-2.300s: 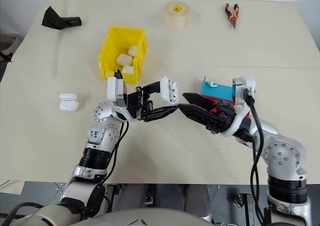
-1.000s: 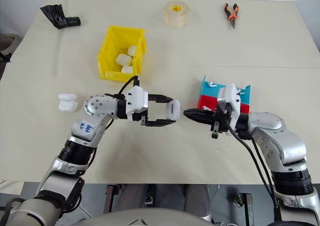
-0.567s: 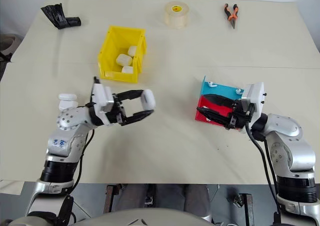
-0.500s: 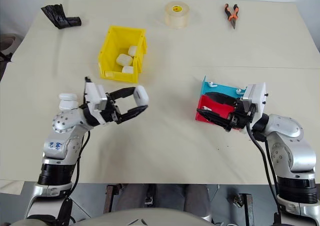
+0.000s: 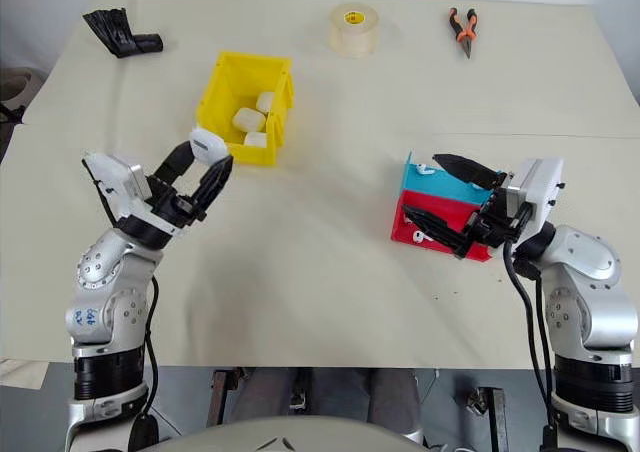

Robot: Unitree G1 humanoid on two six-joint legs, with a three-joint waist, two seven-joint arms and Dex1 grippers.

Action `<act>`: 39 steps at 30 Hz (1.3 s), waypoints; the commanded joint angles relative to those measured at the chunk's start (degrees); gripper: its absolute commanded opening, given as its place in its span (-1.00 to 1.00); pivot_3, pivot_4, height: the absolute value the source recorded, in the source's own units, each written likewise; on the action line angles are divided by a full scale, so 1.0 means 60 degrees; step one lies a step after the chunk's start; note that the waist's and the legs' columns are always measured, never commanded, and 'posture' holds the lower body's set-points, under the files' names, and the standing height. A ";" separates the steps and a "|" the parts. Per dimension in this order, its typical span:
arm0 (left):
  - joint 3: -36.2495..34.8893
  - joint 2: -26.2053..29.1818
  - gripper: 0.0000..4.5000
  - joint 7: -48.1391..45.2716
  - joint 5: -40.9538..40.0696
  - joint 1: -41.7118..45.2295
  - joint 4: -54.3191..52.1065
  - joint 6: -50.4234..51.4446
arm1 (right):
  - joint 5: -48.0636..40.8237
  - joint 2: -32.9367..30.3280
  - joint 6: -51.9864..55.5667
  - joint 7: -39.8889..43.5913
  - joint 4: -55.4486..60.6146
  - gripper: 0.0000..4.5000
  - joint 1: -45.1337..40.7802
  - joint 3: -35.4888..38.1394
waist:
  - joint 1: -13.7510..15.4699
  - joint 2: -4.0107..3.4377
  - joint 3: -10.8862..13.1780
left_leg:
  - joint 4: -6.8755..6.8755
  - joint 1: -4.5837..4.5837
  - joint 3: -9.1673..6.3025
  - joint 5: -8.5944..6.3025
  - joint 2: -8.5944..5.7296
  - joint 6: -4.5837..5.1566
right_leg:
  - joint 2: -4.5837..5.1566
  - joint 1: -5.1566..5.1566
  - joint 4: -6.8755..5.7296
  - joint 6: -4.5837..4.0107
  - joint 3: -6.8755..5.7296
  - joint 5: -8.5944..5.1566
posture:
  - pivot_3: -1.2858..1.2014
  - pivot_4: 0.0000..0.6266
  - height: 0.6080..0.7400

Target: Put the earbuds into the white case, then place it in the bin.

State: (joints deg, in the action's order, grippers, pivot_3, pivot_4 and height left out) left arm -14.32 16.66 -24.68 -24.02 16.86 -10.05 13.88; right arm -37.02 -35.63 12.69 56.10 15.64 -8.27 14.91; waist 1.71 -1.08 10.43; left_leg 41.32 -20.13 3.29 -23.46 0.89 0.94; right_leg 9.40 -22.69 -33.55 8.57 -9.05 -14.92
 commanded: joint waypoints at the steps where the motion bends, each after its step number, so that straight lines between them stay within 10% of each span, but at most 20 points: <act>1: 0.0148 0.0220 0.25 0.0305 0.0499 0.1397 0.1406 -0.0162 | 0.0014 0.0052 -0.0049 -0.0033 0.0337 0.99 0.0033 -0.0164 | -0.0007 0.0004 -0.0003 | 0.0001 0.0000 0.0001 0.0000 -0.0001 0.0000 | -0.0001 0.0000 0.0000 0.0000 -0.0001 0.0000 | 0.03 -0.52 1.00; 9: 0.0586 0.0246 0.25 -0.0026 0.0975 0.3920 0.4660 -0.0500 | 0.0118 0.0151 -0.0079 -0.0255 0.0482 0.99 0.0007 -0.0526 | -0.0071 0.0006 -0.0002 | -0.0030 0.0004 0.0010 0.0000 -0.0006 0.0000 | -0.0002 -0.0005 0.0013 0.0000 -0.0009 0.0000 | 0.03 -0.52 1.00; 14: 0.0722 0.0360 0.98 -0.0222 0.1097 0.4042 0.4673 -0.0610 | 0.0142 0.0270 -0.0111 -0.0411 0.0636 1.00 0.0118 -0.0520 | -0.0085 0.0006 -0.0002 | -0.0030 0.0004 0.0013 0.0000 -0.0004 0.0000 | -0.0002 -0.0006 0.0012 0.0000 -0.0008 0.0000 | 0.03 -0.52 1.00; 23: 0.0559 0.1065 0.98 -0.1233 0.0701 0.2782 0.2429 -0.0564 | 0.0189 0.0153 -0.0143 -0.0220 0.0540 1.00 0.0360 -0.0355 | -0.0082 0.0006 -0.0002 | -0.0024 0.0004 0.0013 0.0000 -0.0002 0.0000 | -0.0002 -0.0007 0.0010 0.0000 -0.0004 0.0000 | 0.03 -0.52 1.00; 31: 0.0006 0.3554 0.98 -0.5416 -0.0381 -0.0660 0.1211 -0.1490 | 0.0140 -0.0835 0.0014 0.1071 -0.0328 1.00 0.0233 -0.0331 | -0.0274 0.0001 -0.0002 | -0.0038 0.0014 0.0030 0.0003 0.0007 -0.0005 | -0.0003 -0.0013 0.0009 -0.0003 0.0002 -0.0002 | 0.03 -0.52 1.00; 39: 0.0263 0.3231 0.98 -0.4143 0.0078 -0.1489 -0.0132 -0.1208 | 0.0406 -0.1011 -0.0181 0.1601 -0.1199 1.00 -0.0233 -0.0375 | -0.0054 0.0000 -0.0001 | -0.0026 0.0012 0.0026 0.0003 0.0003 -0.0005 | 0.0001 -0.0010 0.0006 -0.0002 0.0007 -0.0002 | 0.03 -0.52 1.00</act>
State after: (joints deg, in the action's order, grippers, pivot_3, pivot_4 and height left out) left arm -12.89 36.75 -51.35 -23.95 8.31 -7.83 6.99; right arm -34.54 -40.97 12.70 65.14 8.22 -9.26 11.69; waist 1.38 -1.07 10.43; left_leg 41.17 -20.07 3.45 -23.44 0.91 0.91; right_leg 9.41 -22.75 -33.52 8.56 -9.01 -14.92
